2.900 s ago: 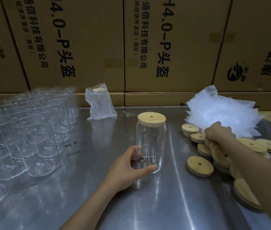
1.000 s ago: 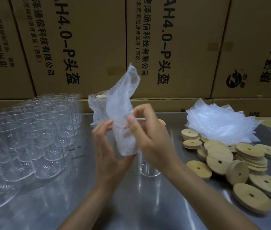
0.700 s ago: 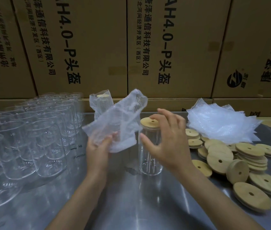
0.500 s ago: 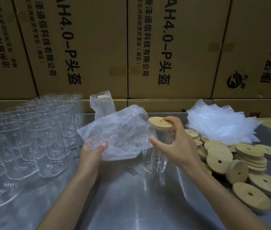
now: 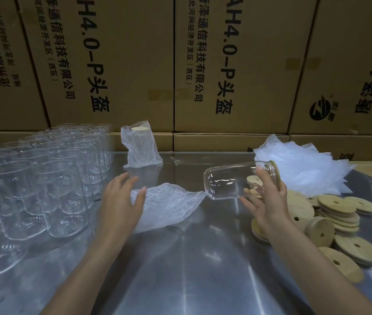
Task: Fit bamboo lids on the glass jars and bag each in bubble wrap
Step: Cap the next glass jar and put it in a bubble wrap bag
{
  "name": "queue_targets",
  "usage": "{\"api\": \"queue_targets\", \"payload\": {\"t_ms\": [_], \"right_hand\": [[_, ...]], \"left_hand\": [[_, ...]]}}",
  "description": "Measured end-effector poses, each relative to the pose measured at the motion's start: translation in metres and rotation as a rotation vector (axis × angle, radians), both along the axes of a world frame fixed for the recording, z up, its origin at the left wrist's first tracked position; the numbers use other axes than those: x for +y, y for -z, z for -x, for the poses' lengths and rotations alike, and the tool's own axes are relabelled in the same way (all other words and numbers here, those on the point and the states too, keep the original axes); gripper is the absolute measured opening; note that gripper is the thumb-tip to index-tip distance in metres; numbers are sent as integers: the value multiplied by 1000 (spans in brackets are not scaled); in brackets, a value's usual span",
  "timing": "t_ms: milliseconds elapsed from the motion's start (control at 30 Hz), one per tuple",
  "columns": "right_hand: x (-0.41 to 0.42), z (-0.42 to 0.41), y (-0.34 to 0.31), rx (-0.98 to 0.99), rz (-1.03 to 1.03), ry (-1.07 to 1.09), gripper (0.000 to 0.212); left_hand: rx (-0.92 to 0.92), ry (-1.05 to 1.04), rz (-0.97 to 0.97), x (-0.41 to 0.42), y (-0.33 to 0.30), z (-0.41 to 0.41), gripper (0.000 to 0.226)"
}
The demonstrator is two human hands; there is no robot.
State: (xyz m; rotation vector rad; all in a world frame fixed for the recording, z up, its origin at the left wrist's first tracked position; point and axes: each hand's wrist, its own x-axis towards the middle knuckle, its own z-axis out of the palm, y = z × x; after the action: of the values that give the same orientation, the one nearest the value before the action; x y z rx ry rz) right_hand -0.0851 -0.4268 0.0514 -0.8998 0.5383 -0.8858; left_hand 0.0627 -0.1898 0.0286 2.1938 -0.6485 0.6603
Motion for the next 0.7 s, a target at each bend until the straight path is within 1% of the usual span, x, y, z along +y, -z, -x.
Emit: {"api": "queue_targets", "payload": {"t_ms": [33, 67, 133, 200, 233, 267, 300, 333, 433, 500, 567, 600, 667, 700], "right_hand": [[-1, 0, 1, -6, -12, -10, 60], [-1, 0, 1, -9, -24, -18, 61], [-2, -1, 2, -2, -43, -26, 64], [-2, -2, 2, 9, -53, -28, 70], [-3, -2, 3, 13, -56, -28, 72], [-3, -2, 3, 13, -63, -30, 73], [-3, -2, 3, 6, -73, -36, 71], [-2, -2, 3, -3, -80, -45, 68], [-3, -4, 4, 5, -71, -88, 49], [-3, -4, 6, 7, -69, -115, 34], [-1, -5, 6, 11, -70, -139, 28], [0, -6, 7, 17, -74, -146, 27], [2, -6, 7, 29, -82, -147, 24], [3, -6, 7, 32, -86, -148, 23]], "left_hand": [[-82, 24, -51, -3, -5, 6, 37], [-124, 82, -113, -8, -9, 13, 40], [-72, 254, -354, -20, -10, 33, 50], [-24, 331, -685, -30, 3, 44, 41], [-13, 354, -797, -31, 8, 45, 44], [-12, 368, -852, -31, 11, 44, 50], [1, 363, -858, -30, 10, 42, 55], [12, 346, -841, -27, 7, 39, 55], [53, 267, -835, -21, -6, 32, 34], [90, 249, -759, -16, -9, 28, 19], [120, 192, -686, -13, -10, 27, 7], [129, 134, -672, -13, -10, 27, 14], [118, -14, -677, -14, -8, 31, 40], [88, -95, -679, -15, -7, 33, 49]]}}
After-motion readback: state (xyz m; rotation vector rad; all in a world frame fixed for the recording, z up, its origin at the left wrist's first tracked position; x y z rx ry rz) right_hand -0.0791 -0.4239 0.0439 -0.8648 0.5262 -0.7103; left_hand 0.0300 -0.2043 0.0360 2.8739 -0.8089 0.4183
